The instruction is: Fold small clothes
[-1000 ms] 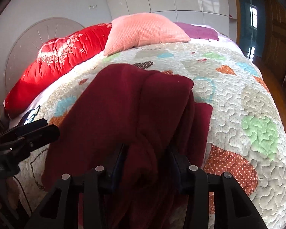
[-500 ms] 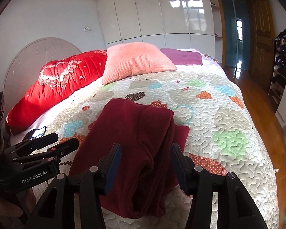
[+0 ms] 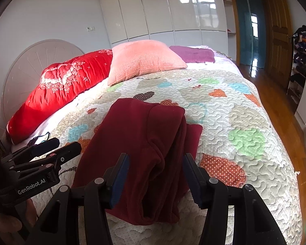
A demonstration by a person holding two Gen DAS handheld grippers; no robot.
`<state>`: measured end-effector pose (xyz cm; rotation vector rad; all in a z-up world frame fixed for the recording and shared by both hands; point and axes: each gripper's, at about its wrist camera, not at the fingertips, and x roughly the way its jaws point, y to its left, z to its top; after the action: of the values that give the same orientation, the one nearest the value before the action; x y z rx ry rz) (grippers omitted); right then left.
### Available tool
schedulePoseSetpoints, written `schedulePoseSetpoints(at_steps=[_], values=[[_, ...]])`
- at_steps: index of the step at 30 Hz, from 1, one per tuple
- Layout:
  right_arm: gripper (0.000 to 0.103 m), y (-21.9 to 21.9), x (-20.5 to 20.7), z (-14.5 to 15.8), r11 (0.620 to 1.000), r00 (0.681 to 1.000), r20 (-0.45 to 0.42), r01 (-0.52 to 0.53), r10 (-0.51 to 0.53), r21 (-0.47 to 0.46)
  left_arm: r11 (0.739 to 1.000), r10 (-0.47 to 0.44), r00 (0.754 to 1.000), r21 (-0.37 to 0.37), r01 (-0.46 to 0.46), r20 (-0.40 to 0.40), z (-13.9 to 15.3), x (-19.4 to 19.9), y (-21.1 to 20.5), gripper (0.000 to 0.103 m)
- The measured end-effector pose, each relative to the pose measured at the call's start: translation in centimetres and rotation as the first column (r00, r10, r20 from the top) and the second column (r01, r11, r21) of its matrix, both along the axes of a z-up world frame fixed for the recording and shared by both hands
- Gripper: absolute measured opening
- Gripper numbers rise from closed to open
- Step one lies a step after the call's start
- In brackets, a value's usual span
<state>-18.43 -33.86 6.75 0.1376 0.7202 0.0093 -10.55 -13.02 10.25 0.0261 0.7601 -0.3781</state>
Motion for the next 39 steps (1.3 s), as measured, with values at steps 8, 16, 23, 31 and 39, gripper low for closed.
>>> schedulePoseSetpoints(at_steps=[8, 16, 23, 31, 39], values=[[0.057, 0.2, 0.2, -0.3, 1.0, 1.0, -0.007, -0.016, 0.016, 0.008, 1.0, -0.004, 1.0, -0.014, 0.004, 0.014, 0.2, -0.2, 0.0, 0.069], [0.059, 0.2, 0.3, -0.6, 1.0, 1.0, -0.014, -0.011, 0.011, 0.019, 1.0, -0.001, 1.0, 0.01, 0.001, 0.017, -0.2, -0.2, -0.3, 0.069], [0.059, 0.3, 0.5, -0.5, 1.0, 1.0, -0.015, -0.021, 0.021, 0.022, 1.0, -0.011, 1.0, 0.021, 0.011, 0.017, -0.3, -0.4, -0.7, 0.069], [0.059, 0.4, 0.9, -0.6, 0.999, 0.999, -0.024, -0.029, 0.029, 0.024, 1.0, -0.014, 1.0, 0.027, 0.013, 0.02, -0.3, -0.4, -0.8, 0.069], [0.06, 0.2, 0.8, -0.7, 0.999, 0.999, -0.021, -0.028, 0.028, 0.035, 0.999, -0.021, 1.0, 0.035, 0.021, 0.017, -0.7, -0.4, -1.1, 0.069]])
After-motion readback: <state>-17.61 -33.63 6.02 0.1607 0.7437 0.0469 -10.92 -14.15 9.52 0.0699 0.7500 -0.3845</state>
